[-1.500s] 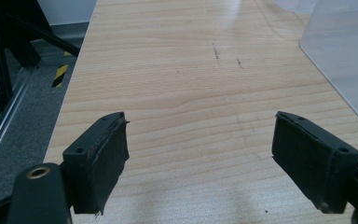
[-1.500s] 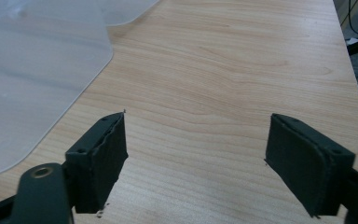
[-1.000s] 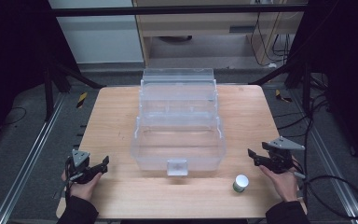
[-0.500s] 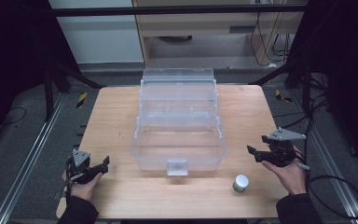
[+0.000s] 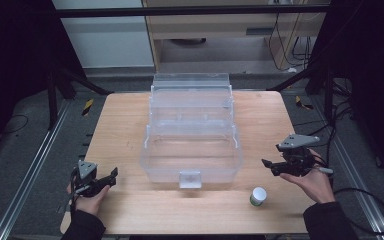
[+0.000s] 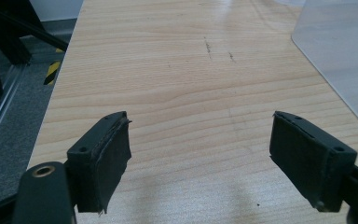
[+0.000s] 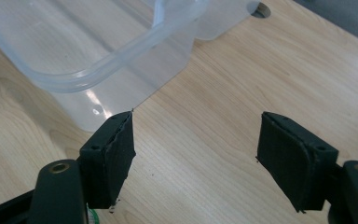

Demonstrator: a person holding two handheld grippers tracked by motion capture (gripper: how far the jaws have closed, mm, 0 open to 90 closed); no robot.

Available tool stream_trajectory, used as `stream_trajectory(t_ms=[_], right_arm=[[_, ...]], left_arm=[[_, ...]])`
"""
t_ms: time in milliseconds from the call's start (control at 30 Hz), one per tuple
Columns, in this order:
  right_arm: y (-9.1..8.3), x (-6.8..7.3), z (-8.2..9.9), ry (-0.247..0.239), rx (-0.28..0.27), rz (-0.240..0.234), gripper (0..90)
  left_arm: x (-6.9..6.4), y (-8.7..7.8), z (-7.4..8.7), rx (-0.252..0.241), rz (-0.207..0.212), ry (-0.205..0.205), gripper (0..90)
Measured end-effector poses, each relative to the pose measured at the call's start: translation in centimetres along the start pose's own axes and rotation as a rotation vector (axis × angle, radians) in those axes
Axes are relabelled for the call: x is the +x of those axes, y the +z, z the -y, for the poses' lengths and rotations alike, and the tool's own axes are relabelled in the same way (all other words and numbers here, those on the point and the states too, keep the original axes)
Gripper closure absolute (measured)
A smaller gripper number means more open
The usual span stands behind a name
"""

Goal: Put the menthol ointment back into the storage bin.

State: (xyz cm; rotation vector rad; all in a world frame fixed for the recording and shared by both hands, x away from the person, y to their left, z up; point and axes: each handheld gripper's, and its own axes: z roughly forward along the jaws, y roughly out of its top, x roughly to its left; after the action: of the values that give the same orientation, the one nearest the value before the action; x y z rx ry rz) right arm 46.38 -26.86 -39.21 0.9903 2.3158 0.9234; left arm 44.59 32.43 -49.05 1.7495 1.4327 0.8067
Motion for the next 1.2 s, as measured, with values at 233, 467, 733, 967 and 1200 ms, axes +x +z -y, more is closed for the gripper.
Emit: stream_trajectory(t_ms=[233, 467, 733, 967, 1200], right_arm=[[-0.6, 0.7, -0.9, -0.095, 0.081, -0.064, 25.4], [-0.6, 1.7, -1.3, -0.165, 0.149, -0.135, 23.4], [-0.9, 2.2, -1.8, -0.219, 0.215, -0.189, 22.0], [-0.8, 2.8, -2.2, -0.258, 0.282, -0.239, 21.3], [-0.5, 3.4, -2.2, -0.299, 0.346, -0.274, 20.8]], left_arm=[[-0.1, 0.0, 0.0, 0.003, 0.001, 0.01, 20.1], [-0.2, 0.0, 0.0, -0.001, -0.002, 0.015, 20.1], [-0.2, 0.0, 0.0, -0.001, 0.0, 0.016, 20.1], [-0.2, 0.0, -0.1, -0.004, 0.001, 0.015, 20.2], [-0.2, 0.0, 0.0, -0.002, 0.002, 0.015, 20.3]])
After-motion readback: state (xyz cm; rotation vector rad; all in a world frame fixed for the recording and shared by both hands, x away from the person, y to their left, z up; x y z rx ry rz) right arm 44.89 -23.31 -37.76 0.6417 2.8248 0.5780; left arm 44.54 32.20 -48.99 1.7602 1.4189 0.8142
